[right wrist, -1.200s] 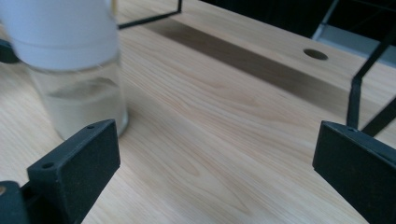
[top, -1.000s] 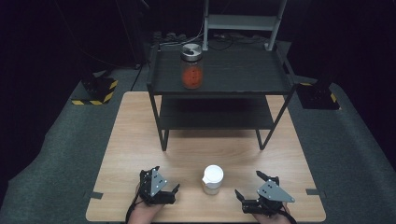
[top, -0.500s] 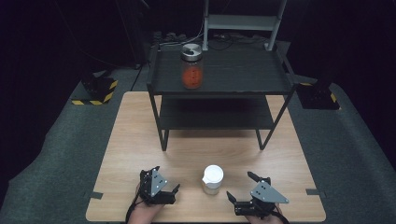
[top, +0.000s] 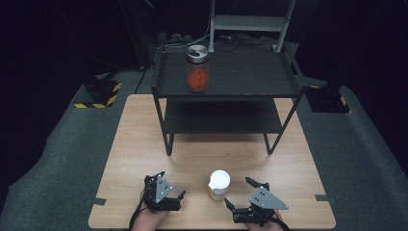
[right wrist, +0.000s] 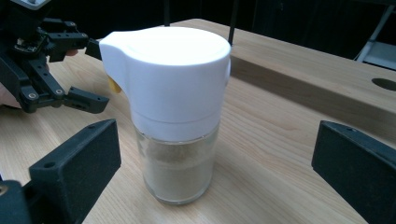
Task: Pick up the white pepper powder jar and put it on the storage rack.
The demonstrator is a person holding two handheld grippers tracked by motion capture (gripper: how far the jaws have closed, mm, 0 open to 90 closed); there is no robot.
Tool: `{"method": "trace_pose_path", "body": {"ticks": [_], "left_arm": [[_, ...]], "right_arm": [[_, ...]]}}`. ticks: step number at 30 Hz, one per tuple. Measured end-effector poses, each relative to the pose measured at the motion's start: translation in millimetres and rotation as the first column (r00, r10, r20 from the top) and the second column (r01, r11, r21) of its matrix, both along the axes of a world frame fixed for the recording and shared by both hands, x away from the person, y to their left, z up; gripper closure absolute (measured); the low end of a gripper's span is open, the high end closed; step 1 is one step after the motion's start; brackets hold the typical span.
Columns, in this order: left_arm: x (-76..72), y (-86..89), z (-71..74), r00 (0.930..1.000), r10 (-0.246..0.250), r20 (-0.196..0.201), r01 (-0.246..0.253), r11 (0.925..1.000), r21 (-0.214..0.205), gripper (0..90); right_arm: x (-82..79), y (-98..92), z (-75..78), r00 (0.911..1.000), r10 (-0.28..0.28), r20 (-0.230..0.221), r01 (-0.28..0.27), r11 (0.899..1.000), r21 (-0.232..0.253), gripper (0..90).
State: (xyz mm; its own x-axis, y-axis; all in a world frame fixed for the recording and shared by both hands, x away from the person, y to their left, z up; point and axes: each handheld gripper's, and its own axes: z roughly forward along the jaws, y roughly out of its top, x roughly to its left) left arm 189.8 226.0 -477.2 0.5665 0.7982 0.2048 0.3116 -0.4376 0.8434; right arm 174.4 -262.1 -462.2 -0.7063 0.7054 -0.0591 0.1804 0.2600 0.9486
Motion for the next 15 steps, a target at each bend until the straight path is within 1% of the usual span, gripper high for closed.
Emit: {"method": "trace_pose_path", "body": {"ticks": [9, 12, 15], "left_arm": [[-0.2, 0.4, -0.3, 1.0000, 0.000, 0.001, 0.000, 1.0000, -0.003, 0.7], [0.0, 0.6, -0.2, 1.0000, 0.001, 0.000, -0.001, 1.0000, -0.005, 0.7], [0.0, 0.7, -0.2, 1.0000, 0.000, 0.000, 0.000, 1.0000, -0.005, 0.7]], "right_arm": [[3.7, 5.1, -4.2, 0.9999, 0.007, -0.008, -0.007, 1.000, 0.030, 4.1], [6.8, 5.3, -6.5, 0.9998, 0.015, -0.015, -0.014, 0.999, 0.050, 6.5], [10.2, 6.8, -9.0, 0.9993, 0.033, -0.018, -0.032, 0.998, 0.053, 8.6]]}}
